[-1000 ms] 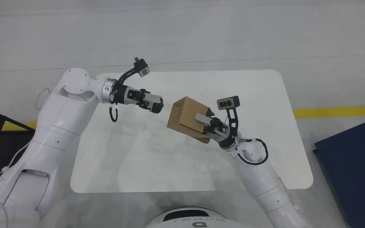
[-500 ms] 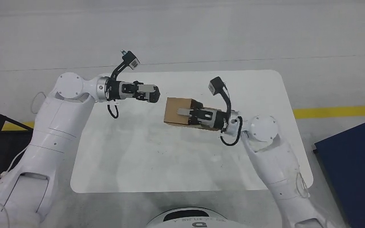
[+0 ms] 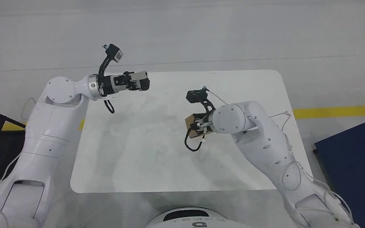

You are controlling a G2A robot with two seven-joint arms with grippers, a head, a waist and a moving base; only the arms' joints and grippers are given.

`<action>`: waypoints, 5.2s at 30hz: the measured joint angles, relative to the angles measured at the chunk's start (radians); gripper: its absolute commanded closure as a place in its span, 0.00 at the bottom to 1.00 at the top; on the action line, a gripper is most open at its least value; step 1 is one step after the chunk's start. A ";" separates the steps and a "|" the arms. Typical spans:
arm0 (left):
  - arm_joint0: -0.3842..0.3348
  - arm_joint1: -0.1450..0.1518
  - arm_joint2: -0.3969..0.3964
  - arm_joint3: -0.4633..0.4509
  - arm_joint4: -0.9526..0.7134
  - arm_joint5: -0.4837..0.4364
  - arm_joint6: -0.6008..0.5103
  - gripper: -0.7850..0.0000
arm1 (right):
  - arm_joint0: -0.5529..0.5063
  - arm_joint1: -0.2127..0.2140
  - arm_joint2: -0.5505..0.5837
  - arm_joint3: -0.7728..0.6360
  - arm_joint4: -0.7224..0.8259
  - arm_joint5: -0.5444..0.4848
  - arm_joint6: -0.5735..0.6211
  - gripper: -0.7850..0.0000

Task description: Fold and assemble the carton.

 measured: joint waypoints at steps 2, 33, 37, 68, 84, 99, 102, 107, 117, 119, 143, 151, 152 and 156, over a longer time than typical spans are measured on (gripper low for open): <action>0.022 0.006 -0.016 -0.027 0.029 0.020 0.014 0.00 | 0.015 -0.004 -0.033 0.020 -0.024 0.002 -0.002 0.19; -0.074 -0.026 0.207 -0.095 0.391 0.221 -0.177 0.00 | -0.474 0.047 0.254 -0.325 0.048 -0.058 -0.416 0.33; -0.077 -0.022 0.233 -0.120 0.472 0.260 -0.238 0.00 | -0.531 0.052 0.305 -0.324 0.084 -0.069 -0.489 0.52; -0.172 -0.140 0.520 -0.057 0.617 0.496 -0.193 0.25 | -0.550 0.054 0.301 -0.171 0.241 -0.144 -0.608 0.60; -0.205 -0.177 0.530 0.013 0.550 0.413 -0.192 0.76 | -0.472 0.046 0.229 -0.121 0.247 -0.097 -0.615 0.60; -0.158 -0.123 0.400 -0.049 0.547 0.382 -0.233 0.52 | -0.466 0.049 0.226 -0.122 0.250 -0.071 -0.634 0.61; -0.151 -0.116 0.383 -0.052 0.556 0.386 -0.229 0.52 | -0.454 0.047 0.213 -0.112 0.252 -0.065 -0.633 0.60; -0.144 -0.107 0.376 -0.060 0.604 0.405 -0.234 0.55 | -0.438 0.045 0.197 -0.102 0.255 -0.054 -0.627 0.61; -0.162 -0.121 0.401 -0.045 0.627 0.409 -0.220 0.56 | -0.392 0.038 0.144 -0.065 0.239 -0.010 -0.615 1.00; -0.163 -0.121 0.398 -0.039 0.625 0.403 -0.213 0.56 | -0.390 0.038 0.142 -0.073 0.233 -0.003 -0.622 1.00; -0.136 -0.107 0.346 -0.100 0.640 0.363 -0.181 0.47 | -0.445 0.047 0.267 -0.188 0.267 -0.055 -0.756 0.38; -0.231 -0.150 0.430 -0.036 0.700 0.350 -0.157 0.51 | -0.542 0.047 0.342 -0.086 0.445 -0.305 -0.937 0.32; -0.245 -0.158 0.446 -0.025 0.715 0.347 -0.153 0.51 | -0.547 0.047 0.345 -0.082 0.455 -0.324 -0.944 0.32; -0.309 -0.201 0.519 0.024 0.750 0.323 -0.128 0.40 | -0.571 0.049 0.358 -0.069 0.482 -0.390 -0.968 0.26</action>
